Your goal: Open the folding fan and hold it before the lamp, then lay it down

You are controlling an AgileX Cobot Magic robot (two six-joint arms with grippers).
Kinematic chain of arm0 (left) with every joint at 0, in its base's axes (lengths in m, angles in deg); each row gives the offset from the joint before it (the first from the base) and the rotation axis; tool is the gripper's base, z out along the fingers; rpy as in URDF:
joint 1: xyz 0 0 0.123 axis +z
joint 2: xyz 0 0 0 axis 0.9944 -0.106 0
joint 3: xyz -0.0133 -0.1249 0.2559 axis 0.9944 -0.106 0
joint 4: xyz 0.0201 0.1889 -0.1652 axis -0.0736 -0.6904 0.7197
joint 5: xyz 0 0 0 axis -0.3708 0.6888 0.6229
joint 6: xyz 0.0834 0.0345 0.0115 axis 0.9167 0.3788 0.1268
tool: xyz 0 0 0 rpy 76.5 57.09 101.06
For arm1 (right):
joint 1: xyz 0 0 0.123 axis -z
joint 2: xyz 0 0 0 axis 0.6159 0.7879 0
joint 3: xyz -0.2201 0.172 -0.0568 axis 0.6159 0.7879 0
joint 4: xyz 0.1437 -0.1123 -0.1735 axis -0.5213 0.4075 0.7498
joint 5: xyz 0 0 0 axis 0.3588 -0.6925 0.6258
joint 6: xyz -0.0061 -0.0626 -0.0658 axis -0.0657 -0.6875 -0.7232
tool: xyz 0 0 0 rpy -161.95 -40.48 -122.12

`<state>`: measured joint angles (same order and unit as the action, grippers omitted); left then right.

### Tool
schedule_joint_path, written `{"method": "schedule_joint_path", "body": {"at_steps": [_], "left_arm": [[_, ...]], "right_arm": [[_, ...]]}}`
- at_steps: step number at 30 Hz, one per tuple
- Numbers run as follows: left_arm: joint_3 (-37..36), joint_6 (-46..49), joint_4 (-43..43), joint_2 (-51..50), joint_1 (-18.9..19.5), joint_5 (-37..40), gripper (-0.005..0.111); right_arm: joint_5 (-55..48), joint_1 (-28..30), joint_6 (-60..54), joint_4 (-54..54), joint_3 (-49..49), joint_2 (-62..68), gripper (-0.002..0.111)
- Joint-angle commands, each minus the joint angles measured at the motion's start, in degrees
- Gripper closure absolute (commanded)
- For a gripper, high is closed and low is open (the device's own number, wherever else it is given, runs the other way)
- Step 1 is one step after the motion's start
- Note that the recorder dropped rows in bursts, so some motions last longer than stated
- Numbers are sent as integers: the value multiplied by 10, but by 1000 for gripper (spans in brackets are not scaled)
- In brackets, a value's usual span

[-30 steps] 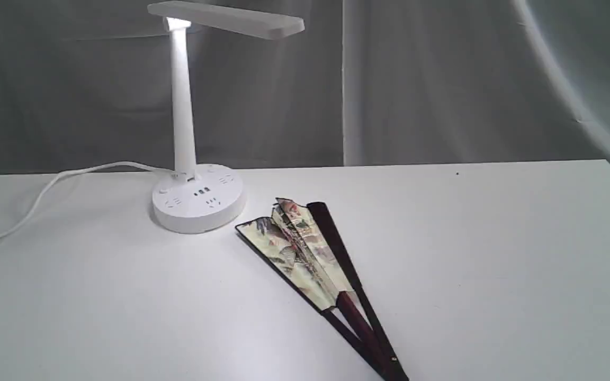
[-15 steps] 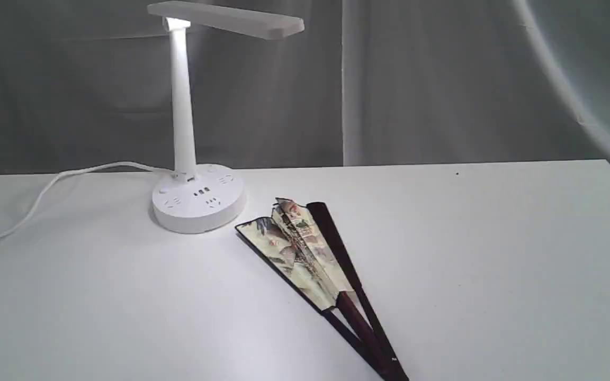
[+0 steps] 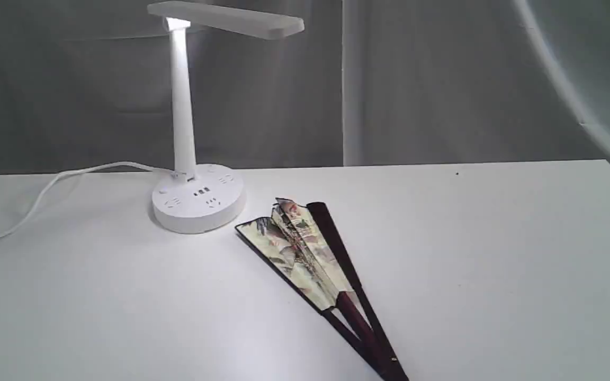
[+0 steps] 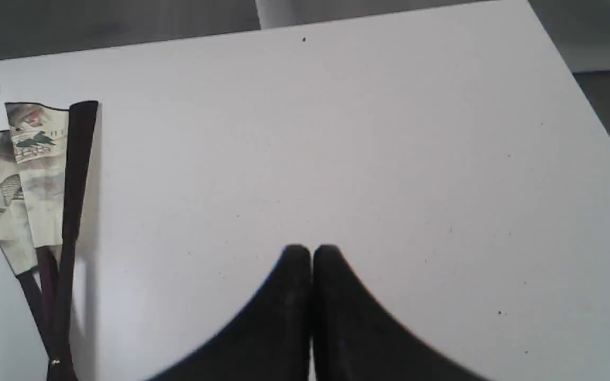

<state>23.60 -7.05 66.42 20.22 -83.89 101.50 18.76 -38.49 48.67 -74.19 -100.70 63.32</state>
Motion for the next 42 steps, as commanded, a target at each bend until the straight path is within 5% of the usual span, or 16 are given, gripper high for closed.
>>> {"method": "schedule_joint_path", "body": {"at_steps": [1, 5, 14, 20, 31, 42], "left_arm": [[28, 9, -2, -49, 0, -9, 107], [64, 9, 3, -107, 0, -9, 107], [87, 9, 8, -219, 0, -9, 97], [95, 83, 61, -272, -17, -14, 86], [183, 98, 52, -397, -81, 63, 86], [266, 98, 28, -506, -141, 93, 86]], "right_arm": [[11, -1, -4, -7, -3, 32, 108], [11, -1, -4, -9, -3, 65, 107], [11, -1, -67, -120, -3, 115, 80], [-32, -1, -190, -244, -30, 175, 79], [-129, -1, -255, -291, -154, 309, 82], [-167, -1, -399, -474, -219, 420, 82]]}}
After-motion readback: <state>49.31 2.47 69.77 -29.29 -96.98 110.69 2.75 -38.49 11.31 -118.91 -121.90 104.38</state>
